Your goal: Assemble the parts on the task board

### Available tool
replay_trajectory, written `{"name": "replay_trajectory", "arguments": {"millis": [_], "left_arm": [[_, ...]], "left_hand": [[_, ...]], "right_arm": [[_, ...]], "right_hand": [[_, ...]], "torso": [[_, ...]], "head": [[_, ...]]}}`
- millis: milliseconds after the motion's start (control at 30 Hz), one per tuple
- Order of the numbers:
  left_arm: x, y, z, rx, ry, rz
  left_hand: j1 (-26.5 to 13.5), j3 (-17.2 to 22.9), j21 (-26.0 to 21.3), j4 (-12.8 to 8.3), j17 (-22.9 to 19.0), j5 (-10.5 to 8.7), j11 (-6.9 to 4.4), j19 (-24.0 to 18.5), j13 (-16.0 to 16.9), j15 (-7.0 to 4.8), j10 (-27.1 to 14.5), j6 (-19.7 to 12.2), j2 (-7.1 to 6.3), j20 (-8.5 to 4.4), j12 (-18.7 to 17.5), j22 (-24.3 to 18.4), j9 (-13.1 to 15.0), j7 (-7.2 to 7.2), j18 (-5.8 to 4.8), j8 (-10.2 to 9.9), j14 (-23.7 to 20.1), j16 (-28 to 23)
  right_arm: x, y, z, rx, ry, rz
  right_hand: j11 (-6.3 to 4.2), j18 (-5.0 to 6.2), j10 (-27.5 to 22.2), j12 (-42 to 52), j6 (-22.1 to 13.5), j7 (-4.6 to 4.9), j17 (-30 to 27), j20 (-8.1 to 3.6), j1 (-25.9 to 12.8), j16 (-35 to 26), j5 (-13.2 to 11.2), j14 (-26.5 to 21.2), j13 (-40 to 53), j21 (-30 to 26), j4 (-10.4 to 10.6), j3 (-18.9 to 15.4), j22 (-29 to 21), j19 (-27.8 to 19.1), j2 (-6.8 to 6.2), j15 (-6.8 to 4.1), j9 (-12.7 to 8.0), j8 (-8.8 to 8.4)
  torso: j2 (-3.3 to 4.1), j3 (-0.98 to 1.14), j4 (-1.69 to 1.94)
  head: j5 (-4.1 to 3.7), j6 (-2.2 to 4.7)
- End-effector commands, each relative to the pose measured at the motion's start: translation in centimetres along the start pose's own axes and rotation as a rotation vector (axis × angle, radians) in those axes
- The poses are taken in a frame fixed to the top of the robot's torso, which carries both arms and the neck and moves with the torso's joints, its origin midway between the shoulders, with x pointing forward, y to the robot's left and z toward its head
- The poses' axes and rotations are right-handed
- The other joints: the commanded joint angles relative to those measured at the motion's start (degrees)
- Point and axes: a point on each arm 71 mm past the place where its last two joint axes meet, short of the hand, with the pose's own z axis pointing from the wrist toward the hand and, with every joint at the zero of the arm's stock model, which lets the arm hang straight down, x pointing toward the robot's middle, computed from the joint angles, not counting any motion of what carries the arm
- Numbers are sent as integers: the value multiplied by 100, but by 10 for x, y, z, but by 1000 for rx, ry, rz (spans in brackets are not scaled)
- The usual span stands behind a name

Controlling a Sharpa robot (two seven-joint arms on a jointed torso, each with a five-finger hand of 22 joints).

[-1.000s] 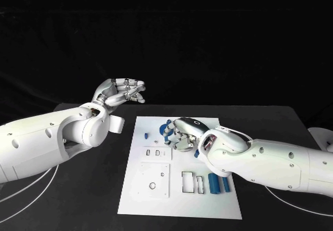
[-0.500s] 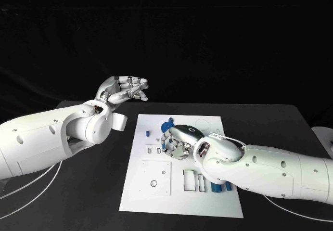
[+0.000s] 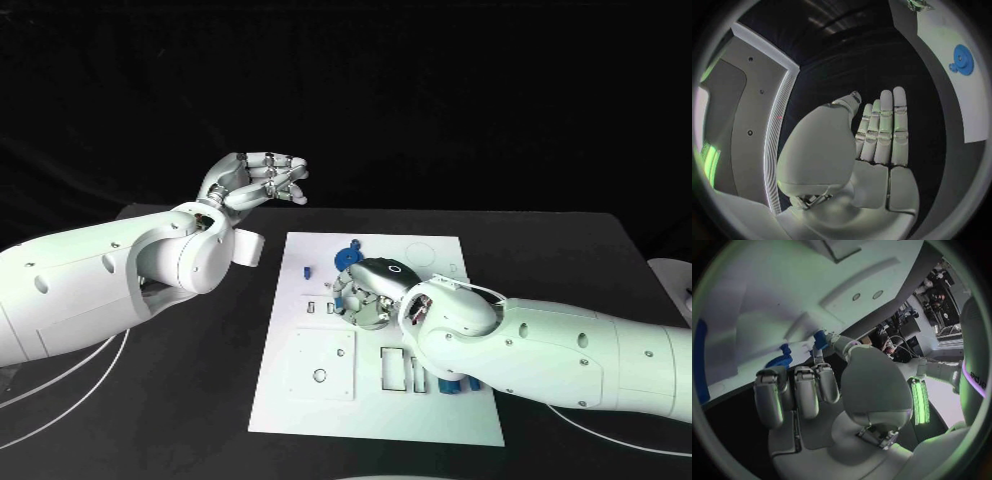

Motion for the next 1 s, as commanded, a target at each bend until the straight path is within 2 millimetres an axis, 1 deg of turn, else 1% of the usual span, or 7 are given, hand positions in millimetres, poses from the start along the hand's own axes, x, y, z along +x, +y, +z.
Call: {"name": "replay_trajectory", "arguments": {"millis": [33,300,433,667,1000], "left_arm": [[2,-1,0,5,16,-12],[1,-1,0,4,15,-12],[0,-1,0,4,14,-11],[0,0,0,3,12,-10],[-1,0,-1,1,10,-9]], "left_hand": [[25,19,32,2,6,-31,4,-40,6,-5,35,-28,6,-10,-35,6,6,2,7,-10,-53,22],[25,19,32,2,6,-31,4,-40,6,-5,35,-28,6,-10,-35,6,6,2,7,-10,-53,22],[25,19,32,2,6,-31,4,-40,6,-5,35,-28,6,-10,-35,6,6,2,7,-10,-53,22],[25,19,32,2,6,-31,4,-40,6,-5,35,-28,6,-10,-35,6,6,2,7,-10,-53,22],[11,29,49,2,18,-31,1,-52,6,-8,46,-22,6,-10,-40,16,12,-2,8,-9,-55,23]], "right_arm": [[3,0,0,-4,17,-27],[5,-1,0,-5,24,-33],[6,-1,0,-6,25,-35],[6,-2,0,-1,20,-41],[5,-3,0,-1,16,-47]], "right_hand": [[-31,-82,5,-27,83,-60,1162,-44,-60,4,-15,527,685,27,44,-12,1506,611,-17,-35,191,79],[-31,-82,2,-33,65,-56,1161,-46,-86,3,-31,527,683,27,49,-26,1506,611,-50,-36,193,74],[-26,-82,-11,-51,44,-49,1152,-47,-111,-1,-42,525,668,27,58,-39,1506,611,-77,-34,191,65],[-12,-82,-42,-92,-4,-31,1121,-44,-157,-14,-54,518,635,27,78,-58,1506,611,-125,-24,185,42],[38,-82,-112,-173,-154,31,1106,-16,-208,-23,-61,514,574,27,91,-90,1506,611,-253,14,158,-38]], "torso": [[-3,1,-3],[1,3,3],[-2,2,-2],[-6,1,-1],[-5,2,-3]], "head": [[7,-13],[2,-19],[8,-20],[5,-33],[0,-42]]}}
